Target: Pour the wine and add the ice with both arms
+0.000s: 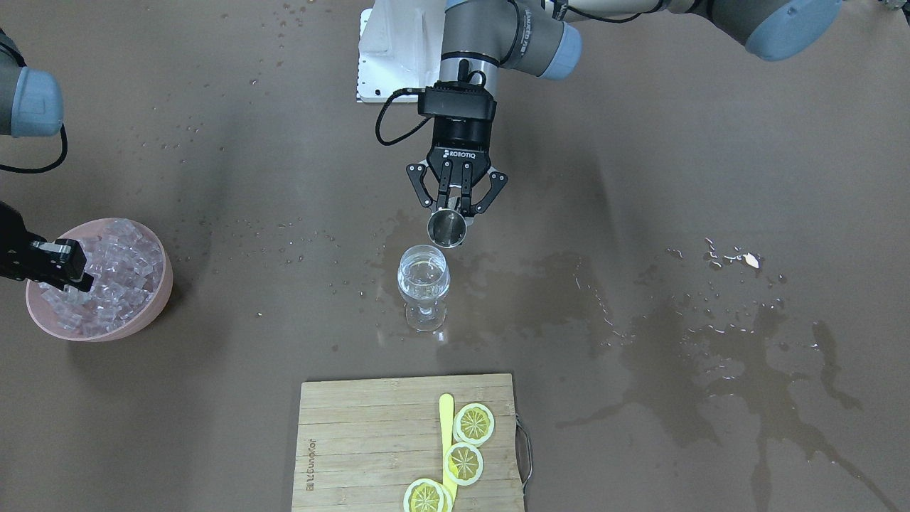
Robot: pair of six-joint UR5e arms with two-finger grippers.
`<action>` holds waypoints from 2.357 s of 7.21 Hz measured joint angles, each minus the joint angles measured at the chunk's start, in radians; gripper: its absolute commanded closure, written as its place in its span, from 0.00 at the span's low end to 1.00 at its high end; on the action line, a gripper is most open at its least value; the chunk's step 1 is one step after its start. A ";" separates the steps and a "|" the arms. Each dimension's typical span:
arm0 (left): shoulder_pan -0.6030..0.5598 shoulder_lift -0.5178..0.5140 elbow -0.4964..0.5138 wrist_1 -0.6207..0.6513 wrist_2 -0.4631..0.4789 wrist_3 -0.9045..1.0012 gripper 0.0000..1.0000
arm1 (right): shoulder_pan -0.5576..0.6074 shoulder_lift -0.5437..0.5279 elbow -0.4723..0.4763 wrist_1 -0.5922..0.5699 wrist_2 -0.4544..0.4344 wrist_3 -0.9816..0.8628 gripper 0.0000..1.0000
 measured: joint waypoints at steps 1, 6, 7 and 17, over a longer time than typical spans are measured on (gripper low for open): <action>-0.001 -0.008 0.000 0.018 -0.004 0.000 0.75 | -0.002 0.006 0.000 -0.001 -0.002 0.000 1.00; -0.003 -0.013 0.000 0.063 -0.041 0.000 0.75 | 0.004 0.012 0.014 -0.005 -0.007 0.001 1.00; -0.003 -0.015 0.000 0.079 -0.043 0.000 0.75 | 0.008 0.013 0.015 -0.006 -0.006 0.002 1.00; -0.019 -0.047 -0.008 0.171 -0.131 -0.004 0.75 | 0.028 0.005 0.023 -0.007 -0.010 0.002 1.00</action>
